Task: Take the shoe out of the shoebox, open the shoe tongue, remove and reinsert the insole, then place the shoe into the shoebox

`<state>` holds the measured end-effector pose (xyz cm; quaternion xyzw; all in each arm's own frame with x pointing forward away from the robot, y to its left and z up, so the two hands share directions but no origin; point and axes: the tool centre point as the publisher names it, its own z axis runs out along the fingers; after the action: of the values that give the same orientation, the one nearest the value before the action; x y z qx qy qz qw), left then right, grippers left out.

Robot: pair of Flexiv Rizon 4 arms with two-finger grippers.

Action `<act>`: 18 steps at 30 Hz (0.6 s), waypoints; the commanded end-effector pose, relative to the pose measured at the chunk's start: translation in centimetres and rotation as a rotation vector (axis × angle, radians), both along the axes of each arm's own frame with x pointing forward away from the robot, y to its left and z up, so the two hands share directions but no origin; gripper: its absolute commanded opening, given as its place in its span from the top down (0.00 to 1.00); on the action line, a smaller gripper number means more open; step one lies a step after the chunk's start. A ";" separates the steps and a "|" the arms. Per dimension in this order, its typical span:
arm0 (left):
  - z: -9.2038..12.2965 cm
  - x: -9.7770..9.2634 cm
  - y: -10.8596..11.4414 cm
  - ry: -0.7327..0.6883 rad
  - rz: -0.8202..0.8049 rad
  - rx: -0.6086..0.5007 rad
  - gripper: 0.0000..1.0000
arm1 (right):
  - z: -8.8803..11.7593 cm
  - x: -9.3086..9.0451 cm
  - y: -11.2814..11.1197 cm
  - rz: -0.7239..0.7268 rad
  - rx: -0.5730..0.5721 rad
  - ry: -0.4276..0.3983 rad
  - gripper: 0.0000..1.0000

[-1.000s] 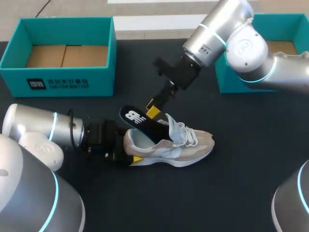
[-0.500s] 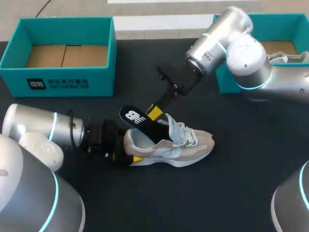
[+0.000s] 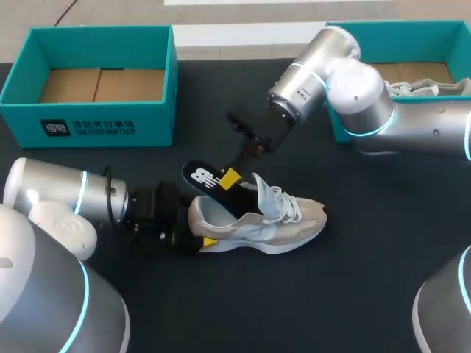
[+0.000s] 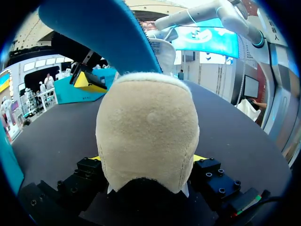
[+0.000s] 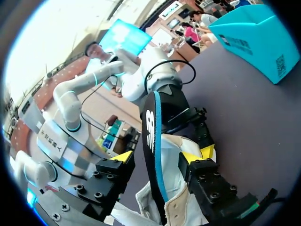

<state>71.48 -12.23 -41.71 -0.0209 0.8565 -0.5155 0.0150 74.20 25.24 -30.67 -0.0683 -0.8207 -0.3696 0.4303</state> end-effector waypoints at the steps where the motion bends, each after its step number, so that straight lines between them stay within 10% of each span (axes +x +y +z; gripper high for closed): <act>1: -0.1 -0.1 0.0 0.000 0.000 0.003 1.00 | -0.5 0.4 0.9 0.039 0.019 0.023 0.51; 11: -0.1 -0.1 0.0 0.000 0.000 0.003 1.00 | -0.8 -0.2 0.4 0.055 0.033 0.033 0.53; 18: -0.1 -0.1 0.0 0.000 0.000 0.003 1.00 | -0.9 -0.2 0.8 0.110 0.066 0.043 0.85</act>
<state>71.48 -12.23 -41.71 -0.0209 0.8565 -0.5155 0.0150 73.36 25.44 -31.14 -0.0226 -0.8037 -0.3747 0.4616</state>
